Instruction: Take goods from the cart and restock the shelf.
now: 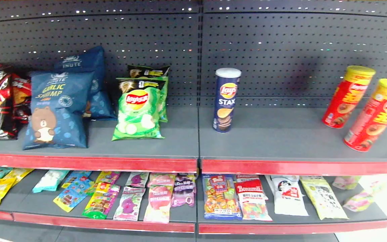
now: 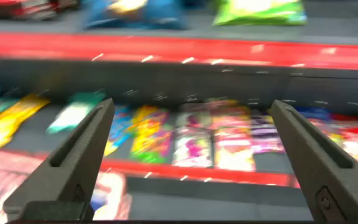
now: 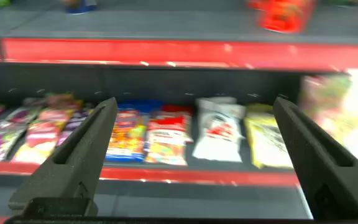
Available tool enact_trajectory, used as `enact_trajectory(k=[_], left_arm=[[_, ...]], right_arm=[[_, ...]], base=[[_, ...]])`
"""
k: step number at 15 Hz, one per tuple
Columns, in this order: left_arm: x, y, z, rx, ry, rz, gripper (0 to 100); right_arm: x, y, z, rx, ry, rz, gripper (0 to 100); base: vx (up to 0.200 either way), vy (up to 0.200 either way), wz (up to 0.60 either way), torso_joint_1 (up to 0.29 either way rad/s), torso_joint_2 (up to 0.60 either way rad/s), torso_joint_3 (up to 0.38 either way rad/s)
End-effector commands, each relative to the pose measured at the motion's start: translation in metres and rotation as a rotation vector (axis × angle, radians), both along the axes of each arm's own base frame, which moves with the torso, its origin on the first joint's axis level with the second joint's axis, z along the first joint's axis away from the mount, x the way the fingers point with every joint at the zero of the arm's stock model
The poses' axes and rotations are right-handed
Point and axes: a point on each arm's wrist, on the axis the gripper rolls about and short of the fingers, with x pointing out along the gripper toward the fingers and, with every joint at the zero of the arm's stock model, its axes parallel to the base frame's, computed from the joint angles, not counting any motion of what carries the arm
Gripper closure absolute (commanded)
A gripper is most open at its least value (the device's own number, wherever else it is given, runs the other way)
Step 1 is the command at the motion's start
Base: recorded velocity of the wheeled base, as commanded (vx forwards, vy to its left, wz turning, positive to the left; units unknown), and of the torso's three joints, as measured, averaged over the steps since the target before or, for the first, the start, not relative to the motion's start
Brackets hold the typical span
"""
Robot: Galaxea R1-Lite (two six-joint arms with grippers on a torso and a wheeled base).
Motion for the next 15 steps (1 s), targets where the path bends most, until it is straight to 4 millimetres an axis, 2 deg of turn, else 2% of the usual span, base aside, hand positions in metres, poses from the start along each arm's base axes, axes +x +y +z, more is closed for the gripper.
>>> enact_trajectory(k=[1, 6, 15], left_arm=[[0.0001, 0.0, -0.0001, 0.0, 0.002, 0.0, 0], [0.0001, 0.0, 0.0001, 0.0, 0.001, 0.0, 0], [0.0001, 0.0, 0.0001, -0.016, 0.0, 0.0, 0]], right_arm=[[0.0001, 0.0, 0.0, 0.0, 0.002, 0.0, 0], [0.0001, 0.0, 0.0, 0.0, 0.002, 0.0, 0], [0.0001, 0.0, 0.0002, 0.003, 0.0, 0.001, 0]], base=[[0.0, 0.0, 0.6, 0.012, 0.0, 0.002], [0.0, 0.0, 0.6, 0.002, 0.0, 0.003], [0.0, 0.0, 0.0, 0.0, 0.0, 0.0]])
